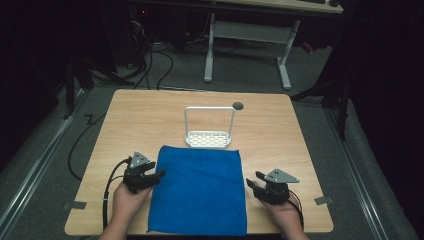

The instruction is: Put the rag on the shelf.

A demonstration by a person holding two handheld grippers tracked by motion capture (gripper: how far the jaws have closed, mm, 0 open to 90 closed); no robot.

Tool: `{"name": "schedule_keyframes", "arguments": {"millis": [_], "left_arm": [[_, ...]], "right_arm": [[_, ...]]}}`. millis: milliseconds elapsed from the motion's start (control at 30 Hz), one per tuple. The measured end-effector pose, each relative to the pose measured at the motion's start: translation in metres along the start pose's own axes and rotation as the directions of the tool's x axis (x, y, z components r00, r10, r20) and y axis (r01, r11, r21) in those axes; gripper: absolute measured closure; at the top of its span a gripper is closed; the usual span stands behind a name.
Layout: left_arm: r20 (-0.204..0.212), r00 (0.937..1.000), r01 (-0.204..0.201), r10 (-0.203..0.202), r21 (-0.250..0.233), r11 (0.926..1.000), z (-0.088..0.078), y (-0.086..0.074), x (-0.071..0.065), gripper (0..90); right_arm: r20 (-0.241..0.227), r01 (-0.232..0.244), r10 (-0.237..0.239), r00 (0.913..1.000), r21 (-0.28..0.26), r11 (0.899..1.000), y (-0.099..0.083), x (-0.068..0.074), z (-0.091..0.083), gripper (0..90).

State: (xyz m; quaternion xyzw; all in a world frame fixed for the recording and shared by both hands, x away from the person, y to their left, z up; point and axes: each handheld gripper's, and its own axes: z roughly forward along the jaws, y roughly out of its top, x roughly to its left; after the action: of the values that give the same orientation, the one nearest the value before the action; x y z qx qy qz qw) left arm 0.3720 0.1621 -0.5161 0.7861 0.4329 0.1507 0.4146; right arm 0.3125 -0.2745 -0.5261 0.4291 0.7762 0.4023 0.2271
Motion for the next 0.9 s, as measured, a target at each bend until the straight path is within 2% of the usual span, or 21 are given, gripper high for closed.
{"name": "schedule_keyframes", "arguments": {"millis": [267,367,500,567,667,700,833,900], "left_arm": [[-0.011,0.9999,0.007,-0.007,-0.043,0.9990,0.006,0.001,0.006,46.7],[-0.027,0.9996,-0.003,0.002,-0.038,0.9993,0.011,0.002,0.009,46.1],[-0.028,0.9995,0.015,-0.016,-0.042,0.9990,0.017,0.005,0.016,46.1],[-0.031,0.9994,0.011,-0.012,-0.035,0.9993,0.020,0.007,0.017,46.1],[-0.033,0.9993,0.013,-0.014,-0.047,0.9988,0.023,0.009,0.019,46.4],[-0.027,0.9991,0.031,-0.033,-0.056,0.9979,0.025,0.009,0.021,46.6],[-0.023,0.9984,0.050,-0.051,-0.043,0.9978,0.029,0.009,0.025,47.4],[-0.031,0.9993,0.018,-0.019,-0.027,0.9995,0.031,0.013,0.024,47.1]], "right_arm": [[0.007,0.023,-0.023,0.9997,-0.009,1.000,0.003,0.001,-0.001,49.1],[0.003,0.023,-0.023,0.9997,-0.008,1.000,0.004,0.000,-0.002,47.6],[0.000,0.017,-0.017,0.9999,-0.011,1.000,0.004,0.000,-0.003,45.5],[0.000,0.014,-0.014,0.9999,-0.010,1.000,0.005,-0.001,-0.004,44.9],[0.007,0.009,-0.009,0.9999,-0.012,1.000,0.005,-0.001,-0.005,44.7],[0.008,0.008,-0.008,0.9999,-0.012,1.000,0.005,-0.001,-0.005,44.6],[0.008,0.006,-0.006,0.9999,-0.007,1.000,0.005,-0.001,-0.004,44.5],[0.008,0.007,-0.006,0.9999,-0.008,1.000,0.005,0.000,-0.004,44.5]]}}
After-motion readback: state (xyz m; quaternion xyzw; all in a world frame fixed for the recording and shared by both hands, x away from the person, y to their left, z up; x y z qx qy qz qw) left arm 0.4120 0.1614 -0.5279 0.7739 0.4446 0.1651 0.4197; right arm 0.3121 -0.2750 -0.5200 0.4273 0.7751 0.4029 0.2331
